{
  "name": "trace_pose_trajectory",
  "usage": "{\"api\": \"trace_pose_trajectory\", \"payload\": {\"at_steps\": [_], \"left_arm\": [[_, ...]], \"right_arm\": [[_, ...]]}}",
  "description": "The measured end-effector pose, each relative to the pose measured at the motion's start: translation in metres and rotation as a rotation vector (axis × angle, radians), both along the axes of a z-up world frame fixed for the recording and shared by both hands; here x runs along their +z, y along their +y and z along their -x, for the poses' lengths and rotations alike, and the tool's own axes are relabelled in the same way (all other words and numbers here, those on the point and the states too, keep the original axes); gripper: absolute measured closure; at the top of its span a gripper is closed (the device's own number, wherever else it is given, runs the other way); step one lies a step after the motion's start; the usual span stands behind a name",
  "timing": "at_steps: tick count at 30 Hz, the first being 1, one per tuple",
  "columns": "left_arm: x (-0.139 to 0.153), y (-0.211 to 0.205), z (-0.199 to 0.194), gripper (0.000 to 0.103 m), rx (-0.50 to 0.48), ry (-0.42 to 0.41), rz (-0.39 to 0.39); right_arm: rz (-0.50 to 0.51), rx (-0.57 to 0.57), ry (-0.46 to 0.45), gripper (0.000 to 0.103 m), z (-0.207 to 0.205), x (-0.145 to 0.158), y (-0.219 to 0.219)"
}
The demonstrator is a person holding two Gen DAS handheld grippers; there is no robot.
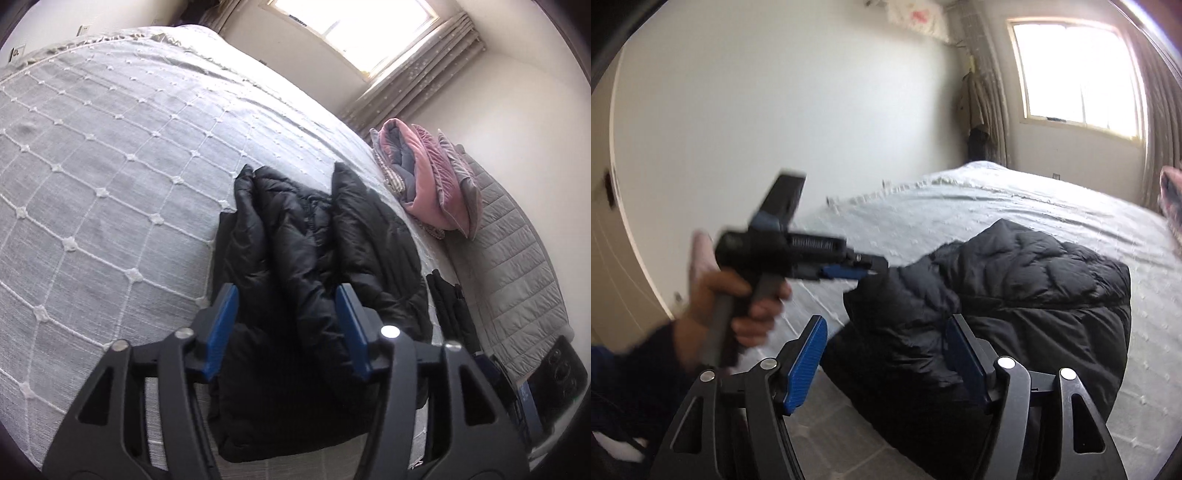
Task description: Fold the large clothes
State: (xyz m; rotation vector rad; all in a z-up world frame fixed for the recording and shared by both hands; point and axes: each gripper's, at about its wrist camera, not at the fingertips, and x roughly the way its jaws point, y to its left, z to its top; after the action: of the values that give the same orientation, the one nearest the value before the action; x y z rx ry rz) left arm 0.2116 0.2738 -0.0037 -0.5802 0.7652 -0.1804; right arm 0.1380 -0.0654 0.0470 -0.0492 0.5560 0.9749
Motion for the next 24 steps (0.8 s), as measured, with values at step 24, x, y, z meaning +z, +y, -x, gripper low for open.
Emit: {"api": "trace_pose_trajectory", "payload": {"at_steps": [24], "left_arm": [[0.035, -0.112, -0.075, 0.022, -0.161, 0.149, -0.420]], "right_arm": [[0.257, -0.170, 0.257, 0.032, -0.057, -0.091, -0.014]]}}
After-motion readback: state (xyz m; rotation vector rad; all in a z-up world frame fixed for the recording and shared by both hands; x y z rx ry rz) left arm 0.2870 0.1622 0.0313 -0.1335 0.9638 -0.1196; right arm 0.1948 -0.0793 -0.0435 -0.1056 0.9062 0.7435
